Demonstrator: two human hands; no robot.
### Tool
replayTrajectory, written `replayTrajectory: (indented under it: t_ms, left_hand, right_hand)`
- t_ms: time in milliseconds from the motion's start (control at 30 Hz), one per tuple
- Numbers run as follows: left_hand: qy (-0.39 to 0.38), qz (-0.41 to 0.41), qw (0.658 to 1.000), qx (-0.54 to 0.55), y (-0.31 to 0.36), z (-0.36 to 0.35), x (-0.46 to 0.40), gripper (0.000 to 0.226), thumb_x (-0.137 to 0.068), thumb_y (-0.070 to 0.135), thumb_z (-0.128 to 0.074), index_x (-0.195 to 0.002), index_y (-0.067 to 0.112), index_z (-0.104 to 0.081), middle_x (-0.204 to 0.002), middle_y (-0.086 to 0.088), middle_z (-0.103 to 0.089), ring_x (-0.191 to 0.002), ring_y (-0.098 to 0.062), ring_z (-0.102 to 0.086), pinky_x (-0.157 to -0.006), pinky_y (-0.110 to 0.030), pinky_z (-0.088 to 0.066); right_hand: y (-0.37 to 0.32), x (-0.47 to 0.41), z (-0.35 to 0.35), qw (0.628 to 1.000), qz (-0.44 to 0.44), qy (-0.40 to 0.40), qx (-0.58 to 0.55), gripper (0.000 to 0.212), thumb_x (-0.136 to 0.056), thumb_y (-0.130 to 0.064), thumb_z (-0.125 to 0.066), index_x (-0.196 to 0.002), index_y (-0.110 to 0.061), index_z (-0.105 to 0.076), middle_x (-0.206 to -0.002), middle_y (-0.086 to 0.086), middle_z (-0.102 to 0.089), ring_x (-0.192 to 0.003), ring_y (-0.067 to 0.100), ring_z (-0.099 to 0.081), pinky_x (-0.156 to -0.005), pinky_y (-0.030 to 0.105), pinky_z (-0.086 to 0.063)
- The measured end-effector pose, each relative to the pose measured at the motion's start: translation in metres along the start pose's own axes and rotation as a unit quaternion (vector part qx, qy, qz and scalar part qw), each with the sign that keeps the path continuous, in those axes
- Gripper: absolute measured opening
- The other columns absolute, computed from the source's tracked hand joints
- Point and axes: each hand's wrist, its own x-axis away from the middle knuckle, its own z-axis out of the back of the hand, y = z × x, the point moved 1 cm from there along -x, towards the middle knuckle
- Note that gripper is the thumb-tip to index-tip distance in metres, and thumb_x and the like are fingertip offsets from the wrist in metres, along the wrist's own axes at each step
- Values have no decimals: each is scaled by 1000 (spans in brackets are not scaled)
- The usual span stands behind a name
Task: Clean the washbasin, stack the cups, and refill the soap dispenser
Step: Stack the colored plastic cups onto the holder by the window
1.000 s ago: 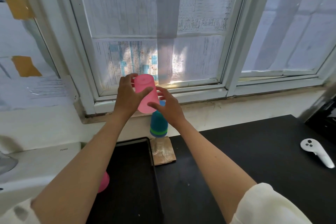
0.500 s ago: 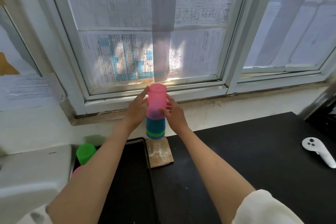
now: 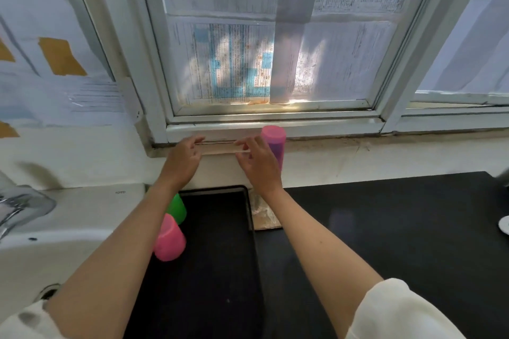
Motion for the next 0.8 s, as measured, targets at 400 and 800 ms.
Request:
replayTrajectory:
  t_ms: [400,800]
  left_hand:
    - [-15,129,990,-53,-110,62,59,36,-86,27,-61,-120,13,-56,-123,-7,-57,-112,-19,-49,-94,-31,-36]
    - [-204,105,961,-152,-153,31,91,88,-53,61,-66,-130,28,-43,-125,5,-53,-119,-18,-44,-102,-39,-30]
  right_hand:
    - [-36,30,-109,956,-97,-276,-30,34,-89,-23,-60,-121,-16,-53,-122,6,-50,-110,21,-51,-90,30,-44]
    - [-45,34,-182,924,-137,-356,30,64,-82,-26,-64,-139,-23,-35,-132,13,-45,-115,31,-50,-91,44,-47]
